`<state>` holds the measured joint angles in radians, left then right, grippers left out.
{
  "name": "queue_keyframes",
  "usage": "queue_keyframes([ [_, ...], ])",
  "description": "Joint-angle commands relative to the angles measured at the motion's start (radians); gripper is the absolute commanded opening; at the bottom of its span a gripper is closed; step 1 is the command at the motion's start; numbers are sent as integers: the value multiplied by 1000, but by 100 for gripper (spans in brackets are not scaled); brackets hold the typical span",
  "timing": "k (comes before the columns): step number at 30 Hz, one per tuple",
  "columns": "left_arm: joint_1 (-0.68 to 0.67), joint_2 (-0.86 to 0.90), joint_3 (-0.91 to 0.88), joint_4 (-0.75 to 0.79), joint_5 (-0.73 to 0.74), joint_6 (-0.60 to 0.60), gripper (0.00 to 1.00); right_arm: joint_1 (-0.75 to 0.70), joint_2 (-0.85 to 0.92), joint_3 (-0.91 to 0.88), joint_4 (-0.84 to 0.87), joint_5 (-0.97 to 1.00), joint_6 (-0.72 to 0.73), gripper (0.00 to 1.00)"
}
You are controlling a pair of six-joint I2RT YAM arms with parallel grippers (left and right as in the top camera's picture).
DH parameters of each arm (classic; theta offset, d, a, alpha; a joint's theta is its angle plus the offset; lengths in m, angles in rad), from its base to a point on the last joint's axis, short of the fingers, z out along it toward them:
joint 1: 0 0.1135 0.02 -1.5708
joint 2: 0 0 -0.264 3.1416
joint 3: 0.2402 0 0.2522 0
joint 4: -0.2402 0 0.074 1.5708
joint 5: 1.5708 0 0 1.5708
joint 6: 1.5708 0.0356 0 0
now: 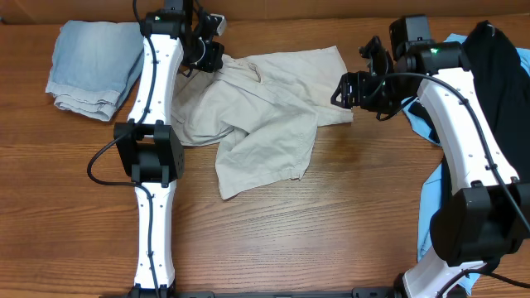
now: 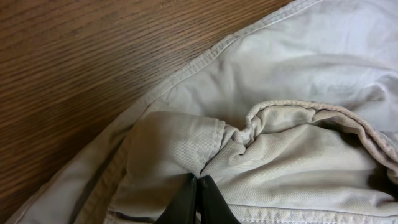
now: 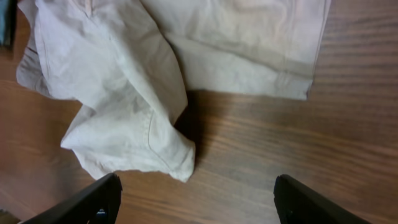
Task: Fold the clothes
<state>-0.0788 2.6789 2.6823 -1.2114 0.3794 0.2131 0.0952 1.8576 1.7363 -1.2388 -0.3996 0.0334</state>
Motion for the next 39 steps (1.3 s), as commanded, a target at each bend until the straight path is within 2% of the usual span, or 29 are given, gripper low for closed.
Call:
queue_keyframes([
  [1,-4,-37,42,-2,17,-24,4,20,-32,0,-23,5,-4,82],
  [6,-4,-119,127,-8,13,-83,4,61,-32,-77,-34,-2,-5,82],
  [10,-4,-202,169,-12,14,-98,4,116,-32,-179,29,-2,-8,82],
  [16,-6,-282,169,-19,14,-98,4,214,-32,-340,210,19,-8,82],
  [21,-6,-292,169,-34,13,-98,4,295,-32,-490,402,138,3,80],
  [26,-6,-288,168,-43,2,-88,5,309,-32,-552,500,224,53,79],
  [28,-6,-282,168,-45,2,-74,17,309,-32,-552,518,218,53,71],
  [32,-6,-254,164,-47,-11,-70,55,310,-32,-552,556,169,53,57],
  [35,-6,-224,161,-47,-32,-70,73,310,-32,-552,590,119,53,58],
  [36,-6,-216,160,-47,-36,-70,75,310,-32,-552,592,117,53,60],
  [39,-5,-193,158,-48,-43,-70,81,309,-30,-554,591,122,52,74],
])
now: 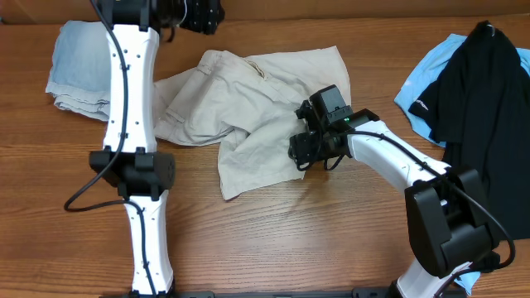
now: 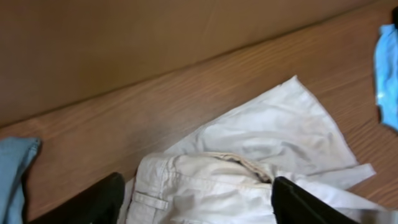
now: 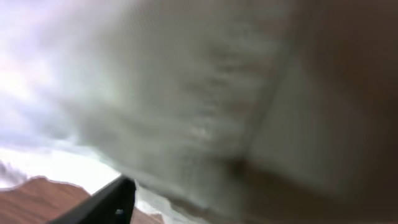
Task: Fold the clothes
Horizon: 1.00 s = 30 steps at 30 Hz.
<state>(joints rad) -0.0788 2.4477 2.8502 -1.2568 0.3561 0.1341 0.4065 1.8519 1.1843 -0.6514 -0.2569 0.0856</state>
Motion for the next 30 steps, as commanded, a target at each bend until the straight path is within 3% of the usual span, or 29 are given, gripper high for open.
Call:
queue_keyframes([
  [1,-5,45,-11,-2,-20,9,82,-2,-21,-4,5,-13,0,78],
  [5,-5,51,-24,5,-24,10,84,-2,3,-26,43,4,0,78],
  [9,-5,51,-29,7,-33,13,88,-2,8,-39,80,-23,0,67],
  [13,-5,51,-45,6,-53,13,91,-2,8,-39,97,-54,-4,42],
  [17,-5,51,-77,7,-53,12,92,-4,7,-39,93,-52,-3,4],
  [25,-5,51,-132,19,-52,20,93,-63,-75,35,-44,-83,49,4],
  [30,-10,51,-132,28,-50,47,100,-97,-175,73,-150,-78,41,4],
])
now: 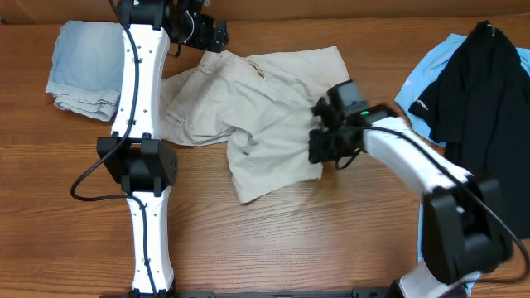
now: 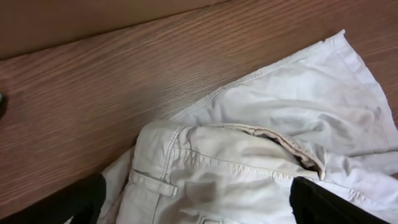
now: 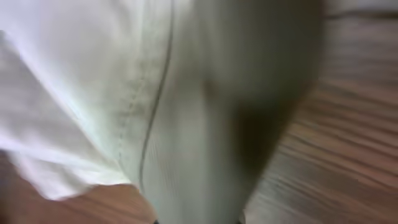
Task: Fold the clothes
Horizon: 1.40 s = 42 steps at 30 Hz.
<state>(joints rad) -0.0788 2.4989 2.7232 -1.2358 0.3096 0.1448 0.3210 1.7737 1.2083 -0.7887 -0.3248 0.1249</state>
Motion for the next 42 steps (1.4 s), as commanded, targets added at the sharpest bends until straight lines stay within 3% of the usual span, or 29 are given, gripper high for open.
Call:
queue_keyframes([
  [1,-10,2,-7,12,-5,36,100,-14,-113,49,-26,-6,2,4],
  [17,-14,178,-14,106,35,8,100,-19,-134,48,-82,36,2,4],
  [27,-14,246,-14,109,87,7,91,-19,-134,48,-84,36,2,4],
  [34,-14,254,-14,111,87,5,56,-19,-134,48,-80,36,2,4],
  [39,-12,254,-11,111,87,5,8,-19,-134,48,-77,36,2,4],
  [42,-5,246,13,100,84,5,4,-19,-134,49,-62,37,2,4],
])
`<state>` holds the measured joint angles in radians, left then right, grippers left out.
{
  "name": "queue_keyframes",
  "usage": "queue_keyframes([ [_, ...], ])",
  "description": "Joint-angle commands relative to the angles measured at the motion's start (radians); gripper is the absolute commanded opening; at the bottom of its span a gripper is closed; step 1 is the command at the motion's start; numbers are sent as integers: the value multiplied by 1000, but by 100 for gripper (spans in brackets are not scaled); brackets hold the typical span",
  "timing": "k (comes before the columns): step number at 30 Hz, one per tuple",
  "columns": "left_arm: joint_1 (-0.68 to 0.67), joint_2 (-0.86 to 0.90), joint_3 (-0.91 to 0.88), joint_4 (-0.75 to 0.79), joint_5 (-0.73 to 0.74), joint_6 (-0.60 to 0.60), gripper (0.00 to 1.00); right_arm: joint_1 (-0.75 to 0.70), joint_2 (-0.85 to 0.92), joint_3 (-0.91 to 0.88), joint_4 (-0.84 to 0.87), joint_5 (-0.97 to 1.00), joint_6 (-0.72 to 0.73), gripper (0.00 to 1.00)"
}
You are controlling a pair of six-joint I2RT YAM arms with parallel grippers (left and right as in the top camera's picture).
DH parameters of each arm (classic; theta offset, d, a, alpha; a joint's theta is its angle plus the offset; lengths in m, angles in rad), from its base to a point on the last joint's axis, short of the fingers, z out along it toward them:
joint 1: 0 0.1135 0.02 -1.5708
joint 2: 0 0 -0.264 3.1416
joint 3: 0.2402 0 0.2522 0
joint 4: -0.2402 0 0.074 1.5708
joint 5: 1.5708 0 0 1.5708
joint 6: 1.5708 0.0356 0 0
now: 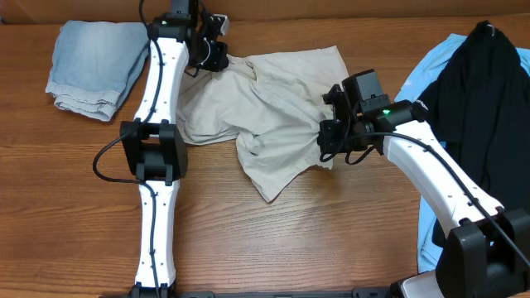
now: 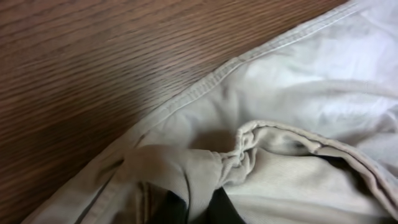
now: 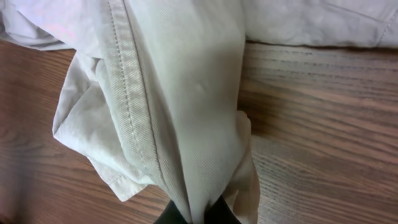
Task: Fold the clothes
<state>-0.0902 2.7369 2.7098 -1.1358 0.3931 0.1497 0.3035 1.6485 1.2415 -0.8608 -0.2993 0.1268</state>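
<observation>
Crumpled beige shorts (image 1: 265, 108) lie mid-table. My left gripper (image 1: 217, 56) is shut on their waistband at the far left corner; the wrist view shows the bunched waistband (image 2: 242, 140) pinched between the dark fingertips (image 2: 171, 208). At the hem of the near leg my right gripper (image 1: 331, 142) is shut on a fold, and that leg (image 3: 186, 106) hangs from it in the wrist view, with its end (image 1: 269, 186) trailing on the wood.
A folded light-blue denim piece (image 1: 91, 62) lies at the far left. A black garment (image 1: 489, 99) over a light-blue one (image 1: 426, 95) lies heaped at the right edge. Bare wooden table (image 1: 290, 240) runs along the front.
My left gripper was open above the waistband and is now down and shut on it. My right gripper, still holding the leg hem, has shifted slightly right; the leg now points toward the front.
First my left gripper was shut on the waistband and the right hung open to the right of the shorts. Then the left was open and raised while the right reached the near leg. The right then gripped the hem, and now both grippers hold the shorts.
</observation>
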Motion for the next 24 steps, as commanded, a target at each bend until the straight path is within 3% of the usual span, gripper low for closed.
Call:
queue_keyframes([
  [1,11,-1,46,-11,0,0,4,-2,-8,16,19,11,0,4],
  [6,33,-58,171,-68,-1,-2,4,-26,-9,59,27,10,0,4],
  [11,66,-178,317,-111,-22,-83,4,-85,-9,194,-13,10,-46,4],
  [17,101,-399,397,-125,-27,-178,4,-188,-9,447,-143,12,-121,4],
  [24,109,-657,397,-124,-51,-183,4,-310,-9,792,-363,14,-161,4],
])
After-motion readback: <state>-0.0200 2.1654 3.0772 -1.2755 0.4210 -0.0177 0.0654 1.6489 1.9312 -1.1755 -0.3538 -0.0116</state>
